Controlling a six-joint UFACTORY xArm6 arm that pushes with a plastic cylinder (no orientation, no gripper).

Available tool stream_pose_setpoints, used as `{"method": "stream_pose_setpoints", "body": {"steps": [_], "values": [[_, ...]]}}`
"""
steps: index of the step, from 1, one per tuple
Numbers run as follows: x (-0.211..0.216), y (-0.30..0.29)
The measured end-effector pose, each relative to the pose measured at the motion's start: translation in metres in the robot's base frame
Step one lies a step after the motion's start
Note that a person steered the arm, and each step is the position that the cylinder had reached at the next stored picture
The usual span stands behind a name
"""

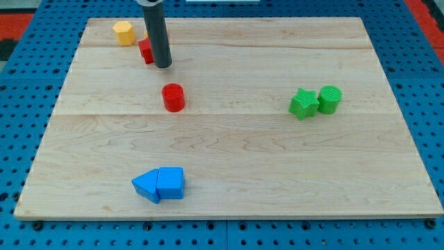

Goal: Point your arm towards the red circle

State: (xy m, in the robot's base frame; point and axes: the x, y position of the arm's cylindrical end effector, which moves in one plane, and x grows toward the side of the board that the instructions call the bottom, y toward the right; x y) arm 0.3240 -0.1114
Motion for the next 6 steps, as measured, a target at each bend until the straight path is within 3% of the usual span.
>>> {"method": "stream_pose_setpoints", "body": {"steps": [2, 3, 4, 5, 6], "values": [[-0.015, 0.001], [0.034, 0.105], [0.104, 0.117], [0.109, 0.037], [0.056, -0.003]]}}
